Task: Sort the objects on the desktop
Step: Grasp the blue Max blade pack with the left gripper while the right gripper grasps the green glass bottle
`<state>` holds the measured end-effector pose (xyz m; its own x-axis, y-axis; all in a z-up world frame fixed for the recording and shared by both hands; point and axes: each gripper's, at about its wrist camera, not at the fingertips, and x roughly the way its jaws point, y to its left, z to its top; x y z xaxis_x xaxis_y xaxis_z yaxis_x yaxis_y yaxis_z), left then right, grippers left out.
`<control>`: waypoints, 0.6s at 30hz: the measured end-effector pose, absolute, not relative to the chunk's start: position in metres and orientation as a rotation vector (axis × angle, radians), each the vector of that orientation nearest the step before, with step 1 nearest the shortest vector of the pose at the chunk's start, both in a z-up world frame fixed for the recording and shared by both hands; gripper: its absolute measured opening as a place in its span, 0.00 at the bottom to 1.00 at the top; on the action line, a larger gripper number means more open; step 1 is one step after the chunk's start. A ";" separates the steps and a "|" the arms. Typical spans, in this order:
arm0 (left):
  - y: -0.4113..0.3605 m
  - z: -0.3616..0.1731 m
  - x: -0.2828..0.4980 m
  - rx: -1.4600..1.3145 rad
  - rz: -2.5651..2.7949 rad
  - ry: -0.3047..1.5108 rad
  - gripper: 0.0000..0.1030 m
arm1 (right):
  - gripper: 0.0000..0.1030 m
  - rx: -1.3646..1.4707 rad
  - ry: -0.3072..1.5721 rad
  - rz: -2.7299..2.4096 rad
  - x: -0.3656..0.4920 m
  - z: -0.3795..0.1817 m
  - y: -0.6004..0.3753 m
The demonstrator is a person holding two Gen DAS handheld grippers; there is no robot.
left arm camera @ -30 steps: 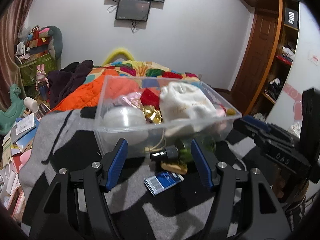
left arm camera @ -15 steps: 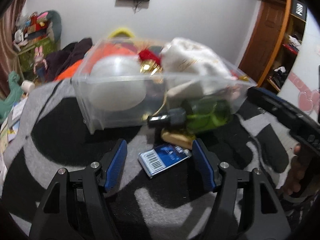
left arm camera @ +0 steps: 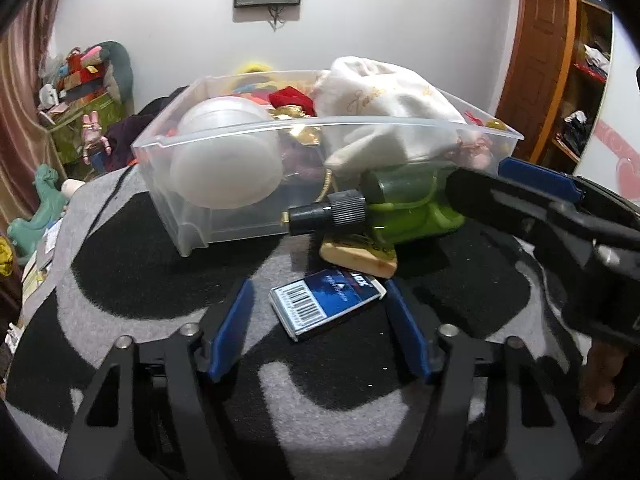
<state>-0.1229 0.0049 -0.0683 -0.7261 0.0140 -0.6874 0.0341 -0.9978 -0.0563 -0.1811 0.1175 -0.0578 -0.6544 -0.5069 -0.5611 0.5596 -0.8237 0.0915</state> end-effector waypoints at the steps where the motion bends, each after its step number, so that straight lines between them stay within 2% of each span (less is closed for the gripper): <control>1: 0.004 -0.068 -0.121 1.144 -2.910 0.104 0.58 | 0.67 0.791 0.122 -2.415 -0.181 -0.059 0.115; 4: 0.003 -0.068 -0.116 1.118 -2.908 0.083 0.47 | 0.67 0.807 0.120 -2.400 -0.182 -0.061 0.111; 18: -0.017 -0.064 -0.095 1.083 -2.911 0.225 0.47 | 0.67 0.875 0.123 -2.330 -0.188 -0.076 0.086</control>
